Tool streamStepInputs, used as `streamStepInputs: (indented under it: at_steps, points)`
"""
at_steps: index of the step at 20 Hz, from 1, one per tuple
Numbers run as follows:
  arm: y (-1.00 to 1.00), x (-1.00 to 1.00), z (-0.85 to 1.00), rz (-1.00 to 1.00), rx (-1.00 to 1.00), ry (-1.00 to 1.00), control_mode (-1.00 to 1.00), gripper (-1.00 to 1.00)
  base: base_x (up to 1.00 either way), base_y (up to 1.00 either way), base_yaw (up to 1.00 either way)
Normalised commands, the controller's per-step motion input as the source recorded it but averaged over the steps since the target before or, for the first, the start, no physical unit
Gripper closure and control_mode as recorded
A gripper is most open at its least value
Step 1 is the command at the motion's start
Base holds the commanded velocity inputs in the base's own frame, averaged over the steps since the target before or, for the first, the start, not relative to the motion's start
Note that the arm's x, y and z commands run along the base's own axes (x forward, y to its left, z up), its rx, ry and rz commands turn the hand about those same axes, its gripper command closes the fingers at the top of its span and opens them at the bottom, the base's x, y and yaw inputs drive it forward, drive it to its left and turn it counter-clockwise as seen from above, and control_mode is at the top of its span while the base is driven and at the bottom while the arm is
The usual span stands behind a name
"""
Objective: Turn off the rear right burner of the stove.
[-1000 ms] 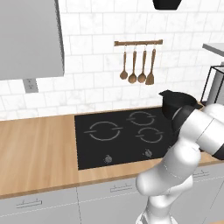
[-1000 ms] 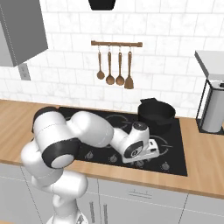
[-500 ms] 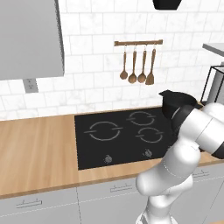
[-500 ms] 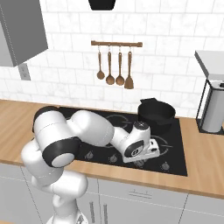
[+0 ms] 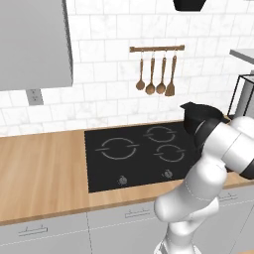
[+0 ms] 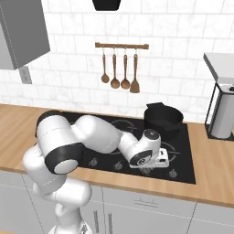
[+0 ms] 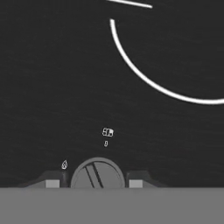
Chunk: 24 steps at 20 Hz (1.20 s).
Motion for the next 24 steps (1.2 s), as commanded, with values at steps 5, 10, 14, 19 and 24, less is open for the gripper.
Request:
streamStepInputs:
  at_steps: [5, 10, 14, 19, 24]
  points:
    - [-0.31, 0.00, 0.00, -0.46, 0.39, 0.00, -1.00, 1.00, 0.00, 0.00, 0.00]
    - [-0.39, 0.00, 0.00, -0.56, 0.42, 0.04, -1.00, 1.00, 0.00, 0.00, 0.00]
    - [-0.46, 0.02, -0.03, -0.69, 0.37, 0.06, -1.00, 1.00, 0.00, 0.00, 0.00]
    - [-0.46, 0.17, -0.04, -0.77, 0.29, 0.03, -1.00, 1.00, 0.00, 0.00, 0.00]
    - [-0.52, 0.05, -0.06, -0.84, 0.21, 0.00, -1.00, 1.00, 0.00, 0.00, 0.00]
